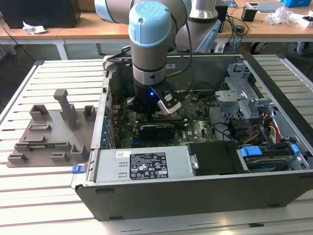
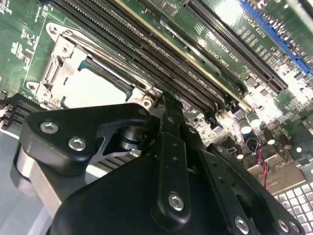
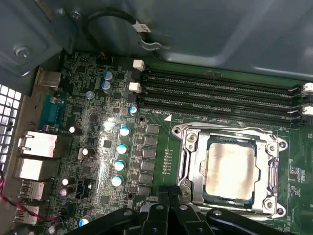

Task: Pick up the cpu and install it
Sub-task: 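Install the second cpu locking lever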

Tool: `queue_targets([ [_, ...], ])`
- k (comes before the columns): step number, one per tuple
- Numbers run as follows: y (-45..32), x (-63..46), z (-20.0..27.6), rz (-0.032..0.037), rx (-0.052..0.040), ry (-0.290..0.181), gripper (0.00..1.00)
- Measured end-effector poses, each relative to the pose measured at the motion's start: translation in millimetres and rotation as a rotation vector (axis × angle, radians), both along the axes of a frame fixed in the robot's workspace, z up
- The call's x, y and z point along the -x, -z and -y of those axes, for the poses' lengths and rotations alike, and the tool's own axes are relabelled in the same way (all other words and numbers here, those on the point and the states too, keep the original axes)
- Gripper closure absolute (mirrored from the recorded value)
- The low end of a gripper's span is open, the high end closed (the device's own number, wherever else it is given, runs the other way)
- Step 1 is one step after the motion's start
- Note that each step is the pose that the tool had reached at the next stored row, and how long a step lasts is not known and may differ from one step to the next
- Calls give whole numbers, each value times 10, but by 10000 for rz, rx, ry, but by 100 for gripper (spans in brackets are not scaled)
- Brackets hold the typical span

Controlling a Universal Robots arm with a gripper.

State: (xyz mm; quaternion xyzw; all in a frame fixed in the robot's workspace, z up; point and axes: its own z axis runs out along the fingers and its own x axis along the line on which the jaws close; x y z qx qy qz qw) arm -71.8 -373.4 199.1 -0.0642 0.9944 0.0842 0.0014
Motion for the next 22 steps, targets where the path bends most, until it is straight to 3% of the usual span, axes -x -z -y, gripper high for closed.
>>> queue_targets([
  [3,-102,-27,-3,-4,2,-5,89],
  [8,-99,-409,-91,-277,38,-4,89],
  [10,-94,-480,-137,-324,118,-4,89],
  [13,-91,-549,-232,-338,376,2,89],
  [16,-90,-591,-391,-337,1117,12,89],
  [18,-104,-591,-441,-337,1469,19,89],
  [19,-129,-591,-476,-336,1841,26,89],
  [20,-182,-591,-497,-338,2069,29,89],
  [21,-258,-591,-510,-336,2169,31,89],
  [22,-332,-591,-521,-336,2180,31,89],
])
